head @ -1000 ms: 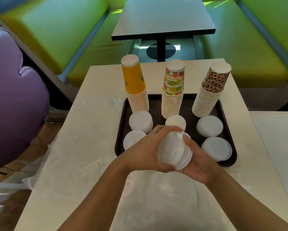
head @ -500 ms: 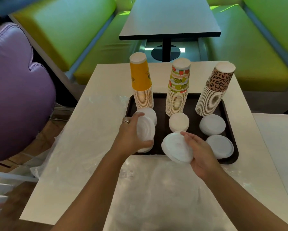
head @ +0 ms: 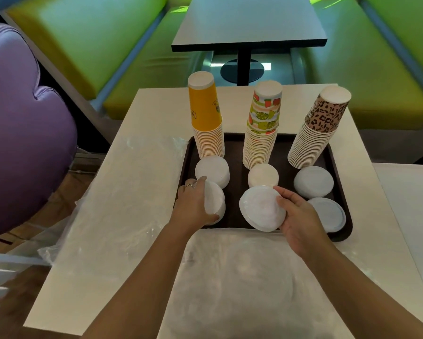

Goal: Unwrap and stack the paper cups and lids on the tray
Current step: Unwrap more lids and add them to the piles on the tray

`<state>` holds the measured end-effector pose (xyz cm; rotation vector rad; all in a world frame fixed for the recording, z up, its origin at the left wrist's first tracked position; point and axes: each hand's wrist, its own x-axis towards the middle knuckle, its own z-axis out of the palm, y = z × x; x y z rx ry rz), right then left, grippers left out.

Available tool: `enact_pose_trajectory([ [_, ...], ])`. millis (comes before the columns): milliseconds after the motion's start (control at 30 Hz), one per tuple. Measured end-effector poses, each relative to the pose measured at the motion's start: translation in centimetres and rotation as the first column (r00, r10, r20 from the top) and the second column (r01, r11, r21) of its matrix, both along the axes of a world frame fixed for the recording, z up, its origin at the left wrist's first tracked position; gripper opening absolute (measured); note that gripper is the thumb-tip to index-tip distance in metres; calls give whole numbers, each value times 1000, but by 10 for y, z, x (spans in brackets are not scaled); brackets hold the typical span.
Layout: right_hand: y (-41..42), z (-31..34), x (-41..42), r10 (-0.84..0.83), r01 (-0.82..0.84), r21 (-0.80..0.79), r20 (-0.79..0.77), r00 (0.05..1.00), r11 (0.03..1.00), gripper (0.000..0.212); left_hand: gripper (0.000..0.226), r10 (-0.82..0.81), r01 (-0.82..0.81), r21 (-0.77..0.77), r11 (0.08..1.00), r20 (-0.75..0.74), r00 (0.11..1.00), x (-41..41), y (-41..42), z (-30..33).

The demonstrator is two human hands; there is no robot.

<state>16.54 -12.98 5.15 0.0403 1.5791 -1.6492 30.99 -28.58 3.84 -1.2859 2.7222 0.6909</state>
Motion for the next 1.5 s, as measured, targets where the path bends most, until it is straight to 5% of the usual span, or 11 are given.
enact_pose_trajectory([
  [133,-3,-2,-2,6,-5,-24,24,1000,1000,24,111,21,-22,-2,1000,-33,999,3,1,0],
  [233,-12,-1,-6,5,-4,-30,51,999,1000,27,93,89,-97,-5,995,-342,935,2,-1,20],
  [333,-35,2,-11,34,-31,-50,61,998,998,29,49,185,-94,207,974,-483,856,-8,-7,46],
  [467,-82,17,-13,82,-75,-109,57,995,991,36,32,323,-79,478,875,-455,830,-24,-22,59],
  [600,-124,31,-15,255,-251,46,-115,960,967,43,31,368,-153,429,890,-479,797,-35,-49,57],
  [733,-147,18,-21,529,-424,337,-348,774,841,48,25,425,-264,383,885,-435,794,-40,-72,40],
  [1067,-152,-16,-15,564,-342,460,-540,625,820,38,27,325,-304,117,946,-285,902,-44,-78,6],
  [1400,-148,-24,-14,592,-328,516,-517,618,792,42,34,281,-260,128,957,-196,939,-43,-71,-1],
  [1500,-142,-21,-16,572,-324,501,-493,655,802,47,41,305,-306,49,951,-313,899,-44,-62,10],
])
